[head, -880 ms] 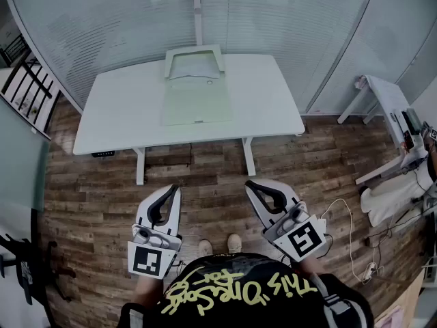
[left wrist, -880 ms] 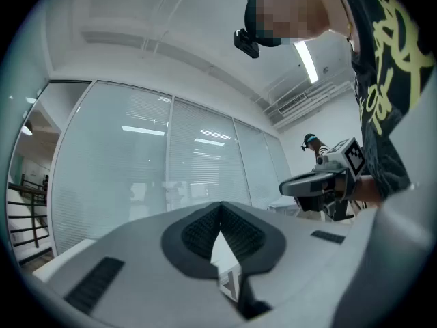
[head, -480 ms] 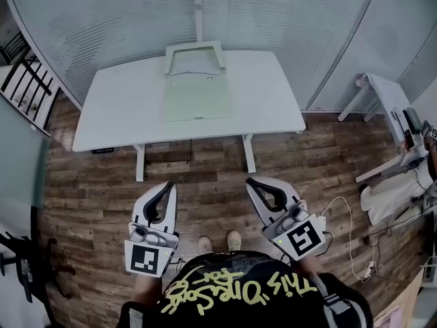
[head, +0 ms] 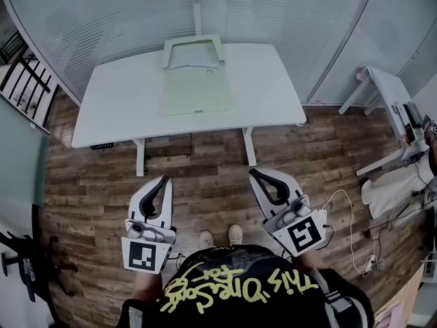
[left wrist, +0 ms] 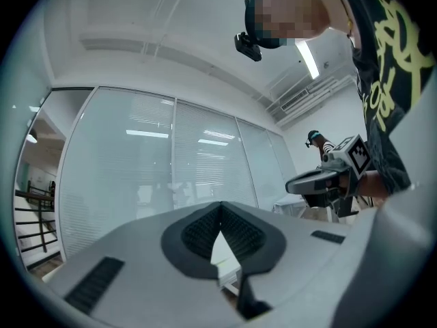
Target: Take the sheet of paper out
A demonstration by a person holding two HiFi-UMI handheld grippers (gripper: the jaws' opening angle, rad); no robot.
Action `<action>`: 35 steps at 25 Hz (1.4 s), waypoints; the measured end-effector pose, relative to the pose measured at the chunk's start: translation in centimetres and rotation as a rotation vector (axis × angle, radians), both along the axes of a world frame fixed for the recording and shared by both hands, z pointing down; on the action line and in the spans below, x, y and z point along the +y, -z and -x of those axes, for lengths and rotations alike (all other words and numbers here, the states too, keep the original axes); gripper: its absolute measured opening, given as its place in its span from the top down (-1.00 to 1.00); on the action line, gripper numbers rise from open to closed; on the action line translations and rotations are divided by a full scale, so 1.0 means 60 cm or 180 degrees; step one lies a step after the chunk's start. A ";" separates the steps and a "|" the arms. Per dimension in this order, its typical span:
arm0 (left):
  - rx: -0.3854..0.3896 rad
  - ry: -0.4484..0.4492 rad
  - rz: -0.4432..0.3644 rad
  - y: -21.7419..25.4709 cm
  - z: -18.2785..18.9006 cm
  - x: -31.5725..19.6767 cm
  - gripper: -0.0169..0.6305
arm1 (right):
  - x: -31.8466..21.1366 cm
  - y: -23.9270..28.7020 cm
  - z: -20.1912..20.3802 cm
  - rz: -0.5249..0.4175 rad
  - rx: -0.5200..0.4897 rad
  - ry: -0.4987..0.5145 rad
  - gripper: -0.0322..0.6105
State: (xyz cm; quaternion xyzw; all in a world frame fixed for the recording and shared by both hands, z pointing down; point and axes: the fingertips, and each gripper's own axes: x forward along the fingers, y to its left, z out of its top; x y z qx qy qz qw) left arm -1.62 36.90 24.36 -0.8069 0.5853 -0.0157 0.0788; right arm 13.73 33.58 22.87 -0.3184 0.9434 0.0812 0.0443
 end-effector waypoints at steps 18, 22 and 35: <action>0.0143 -0.0185 0.0046 -0.002 0.070 -0.014 0.93 | -0.011 -0.016 0.059 0.0137 0.0040 -0.0204 0.87; 0.0082 -0.0278 -0.0016 -0.003 0.085 -0.015 0.93 | -0.008 -0.021 0.073 0.0148 0.0031 -0.0273 0.87; 0.0098 -0.0339 0.0115 -0.021 0.092 -0.057 0.93 | -0.052 -0.024 0.089 0.0133 0.0056 -0.0435 0.87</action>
